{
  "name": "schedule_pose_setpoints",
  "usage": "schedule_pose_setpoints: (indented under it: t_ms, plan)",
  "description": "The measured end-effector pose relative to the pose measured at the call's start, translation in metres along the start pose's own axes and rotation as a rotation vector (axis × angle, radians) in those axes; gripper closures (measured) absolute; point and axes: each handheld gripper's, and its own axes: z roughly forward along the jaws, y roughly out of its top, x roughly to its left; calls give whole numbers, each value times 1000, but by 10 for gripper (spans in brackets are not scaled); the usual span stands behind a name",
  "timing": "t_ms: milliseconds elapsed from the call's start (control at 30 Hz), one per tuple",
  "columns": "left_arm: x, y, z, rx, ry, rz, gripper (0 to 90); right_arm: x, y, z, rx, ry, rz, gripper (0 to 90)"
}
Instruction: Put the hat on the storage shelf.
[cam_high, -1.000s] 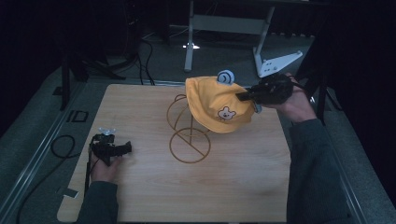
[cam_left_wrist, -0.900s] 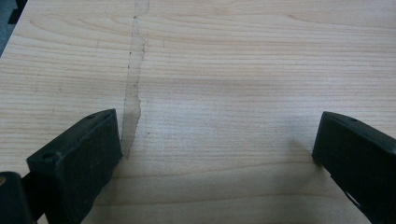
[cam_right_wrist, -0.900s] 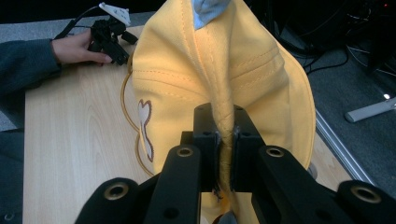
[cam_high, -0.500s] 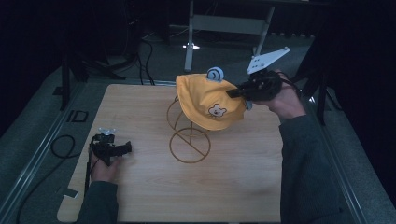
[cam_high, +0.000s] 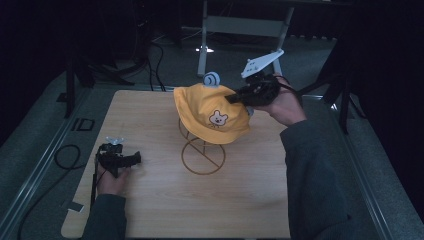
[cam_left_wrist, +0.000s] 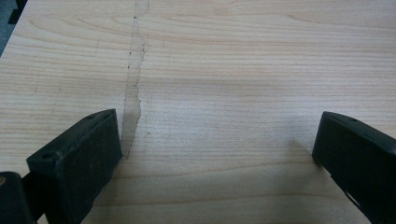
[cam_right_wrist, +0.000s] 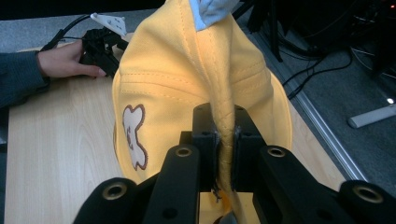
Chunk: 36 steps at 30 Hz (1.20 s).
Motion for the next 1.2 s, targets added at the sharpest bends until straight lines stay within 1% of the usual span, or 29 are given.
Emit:
schedule_pose_setpoints:
  t_ms: [100, 133, 167, 233, 267, 333, 367, 500, 600, 633, 700, 767, 900, 933, 967, 1000, 1033, 1067, 1100, 1133, 1167, 1200]
  plan:
    - [0, 0, 0, 0, 0, 0, 13, 4, 5, 11, 7, -1, -9, 829]
    - [0, 0, 0, 0, 0, 0, 13, 4, 5, 11, 7, -1, -9, 829]
    - [0, 0, 0, 0, 0, 0, 13, 6, 9, 18, 10, -4, -11, 828]
    - [0, 0, 0, 0, 0, 0, 13, 7, 10, 21, 10, -3, -8, 828]
    - [0, 0, 0, 0, 0, 0, 13, 9, 12, 28, 16, -13, -8, 827]
    - [0, 0, 0, 0, 0, 0, 13, 9, 13, 30, 18, -10, -6, 826]
    - [0, 0, 0, 0, 0, 0, 13, 11, 16, 34, 12, -10, -7, 825]
    - [0, 0, 0, 0, 0, 0, 13, 14, 20, 37, 8, -3, -12, 817]
    - [0, 0, 0, 0, 0, 0, 13, 17, 25, 38, -11, -4, -28, 806]
    - [0, 0, 0, 0, 0, 0, 13, 18, 26, 39, -11, 3, -22, 801]
    - [0, 0, 0, 0, 0, 0, 13, 19, 26, 44, 3, -3, -21, 801]
    - [0, 0, 0, 1, 0, 0, 13, 21, 26, 52, 33, 9, -25, 803]
    - [0, 0, 0, -1, 0, 0, 13, 22, 26, 56, 43, 20, -29, 788]
    - [0, 0, 0, -1, 0, 0, 13, 22, 26, 56, 48, 29, -26, 720]
    - [0, 0, 0, -1, 0, 0, 13, 22, 26, 56, 48, 29, -26, 720]
    - [0, 0, 0, -1, 0, 0, 13, 21, 26, 55, 48, 30, -24, 671]
    - [0, 0, 0, 0, 0, 0, 13, 20, 25, 50, 29, 7, -10, 520]
    - [0, 0, 0, 0, 0, 0, 13, 19, 25, 48, 24, -10, 1, 463]
    - [0, 0, 0, 0, 0, 0, 13, 19, 25, 48, 24, -10, 1, 463]
    - [0, 0, 0, 0, 0, 0, 13, 18, 24, 45, 21, -23, 11, 424]
    - [0, 0, 0, 0, 0, 0, 13, 15, 23, 41, 28, -32, 45, 334]
    - [0, 0, 0, 0, 0, 0, 13, 14, 23, 39, 35, -33, 57, 302]
